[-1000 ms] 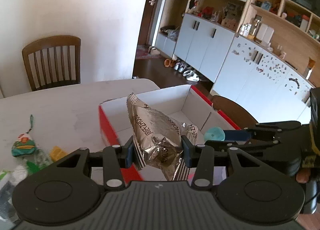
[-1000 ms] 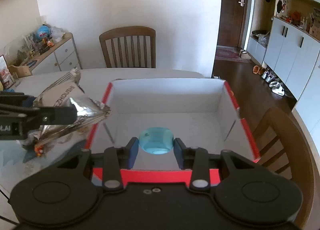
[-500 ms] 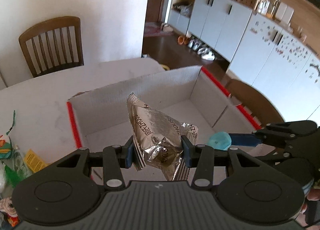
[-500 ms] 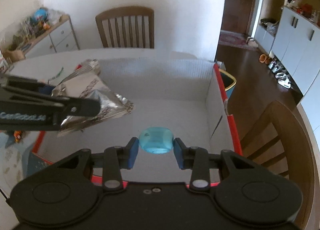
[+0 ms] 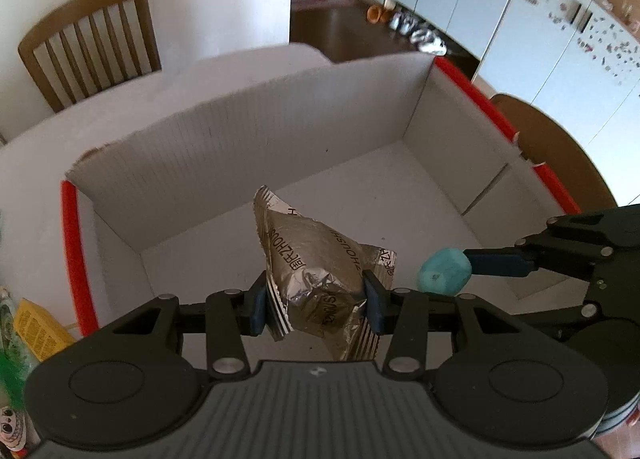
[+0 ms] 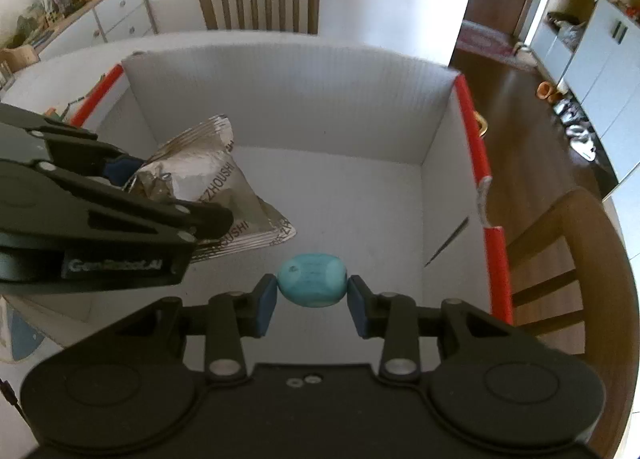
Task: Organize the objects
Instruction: 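Carry the foil bag and teal soap together into the red box, then open both grippers to drop the foil bag and soap in the box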
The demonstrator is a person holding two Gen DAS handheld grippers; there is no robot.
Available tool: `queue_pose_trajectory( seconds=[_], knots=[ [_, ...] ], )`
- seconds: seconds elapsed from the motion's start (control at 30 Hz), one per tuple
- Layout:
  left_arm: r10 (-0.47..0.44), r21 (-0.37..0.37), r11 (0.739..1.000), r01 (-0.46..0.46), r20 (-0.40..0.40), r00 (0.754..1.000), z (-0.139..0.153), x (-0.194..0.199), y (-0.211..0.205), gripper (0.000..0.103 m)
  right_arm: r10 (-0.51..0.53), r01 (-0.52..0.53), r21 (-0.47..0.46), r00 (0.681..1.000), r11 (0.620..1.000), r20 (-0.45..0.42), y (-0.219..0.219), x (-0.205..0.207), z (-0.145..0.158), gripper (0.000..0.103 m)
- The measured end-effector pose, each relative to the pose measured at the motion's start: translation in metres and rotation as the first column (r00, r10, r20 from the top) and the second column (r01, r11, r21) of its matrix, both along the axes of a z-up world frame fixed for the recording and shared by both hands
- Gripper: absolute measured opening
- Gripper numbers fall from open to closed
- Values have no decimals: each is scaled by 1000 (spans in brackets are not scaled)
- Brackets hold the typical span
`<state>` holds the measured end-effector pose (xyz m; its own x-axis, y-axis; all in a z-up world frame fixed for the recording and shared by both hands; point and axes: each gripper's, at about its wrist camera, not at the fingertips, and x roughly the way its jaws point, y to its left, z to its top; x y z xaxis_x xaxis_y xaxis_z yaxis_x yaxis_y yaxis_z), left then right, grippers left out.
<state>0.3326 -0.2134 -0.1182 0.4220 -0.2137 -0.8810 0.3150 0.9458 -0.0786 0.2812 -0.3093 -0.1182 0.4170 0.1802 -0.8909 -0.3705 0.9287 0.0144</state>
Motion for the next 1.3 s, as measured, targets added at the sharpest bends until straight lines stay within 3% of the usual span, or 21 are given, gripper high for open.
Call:
queue_pose_trajectory(
  seconds=[0.6,0.9,1.3],
  knots=[
    [27,-4,1000,-28,-157,987,-25,18,3,47,18,-25,-52,992,998,-123,8,4,-26,37],
    [36,-19,999,-39,-107,994,-4,9,9,47,12,-16,-55,997,998,-82,10,-9,-13,45],
    [47,-122,992,-42,34,998,54,-33,32,47,-5,3,51,999,999,48,-21,-28,45,48]
  ],
)
